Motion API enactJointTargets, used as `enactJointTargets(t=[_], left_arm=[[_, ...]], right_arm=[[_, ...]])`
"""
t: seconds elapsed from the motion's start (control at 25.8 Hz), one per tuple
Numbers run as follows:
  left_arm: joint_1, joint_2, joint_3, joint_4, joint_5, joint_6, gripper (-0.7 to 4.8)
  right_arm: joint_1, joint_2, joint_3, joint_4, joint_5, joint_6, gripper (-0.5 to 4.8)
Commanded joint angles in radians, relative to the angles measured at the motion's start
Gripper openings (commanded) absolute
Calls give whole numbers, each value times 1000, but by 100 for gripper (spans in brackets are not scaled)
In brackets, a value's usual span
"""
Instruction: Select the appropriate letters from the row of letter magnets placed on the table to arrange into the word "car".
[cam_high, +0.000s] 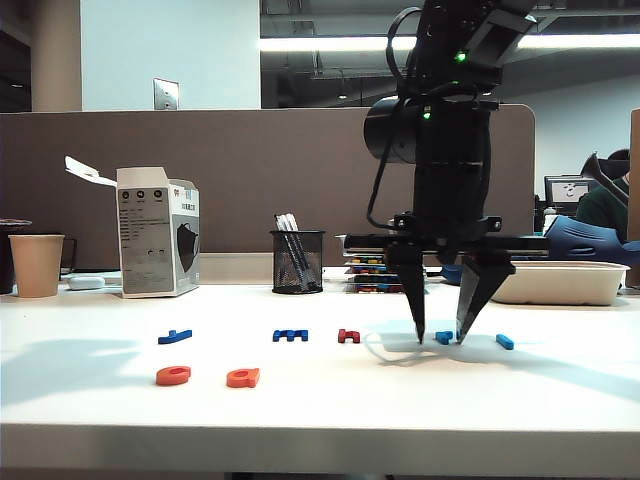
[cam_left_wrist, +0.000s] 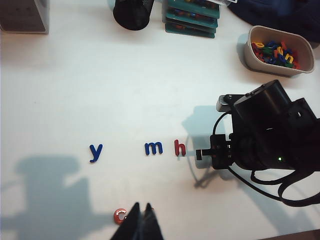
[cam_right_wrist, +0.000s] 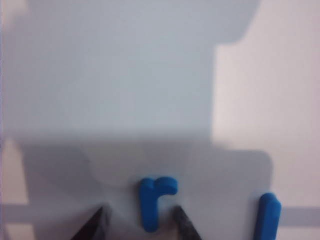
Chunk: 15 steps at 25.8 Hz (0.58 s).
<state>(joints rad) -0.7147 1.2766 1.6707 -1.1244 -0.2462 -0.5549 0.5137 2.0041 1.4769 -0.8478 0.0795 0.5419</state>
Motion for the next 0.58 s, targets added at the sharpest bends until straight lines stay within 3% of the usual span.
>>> enactJointTargets(t=[0.04, 0.19, 0.27, 0.35, 0.46, 0.58], left_arm=[[0, -3, 3, 7, -1, 1, -6], [0, -3, 3, 7, -1, 1, -6], [0, -3, 3, 7, -1, 1, -6], [0, -3, 3, 7, -1, 1, -6], [0, -3, 3, 7, -2, 1, -6], [0, -3, 3, 7, -1, 1, -6]], right_arm=[[0, -2, -10, 16, -3, -14, 176], [0, -2, -10, 18, 0, -16, 171], [0, -2, -10, 18, 1, -16, 134], [0, -2, -10, 18, 0, -16, 133], [0, -2, -10, 14, 0, -16, 51], [0, -2, -10, 14, 1, -16, 35]])
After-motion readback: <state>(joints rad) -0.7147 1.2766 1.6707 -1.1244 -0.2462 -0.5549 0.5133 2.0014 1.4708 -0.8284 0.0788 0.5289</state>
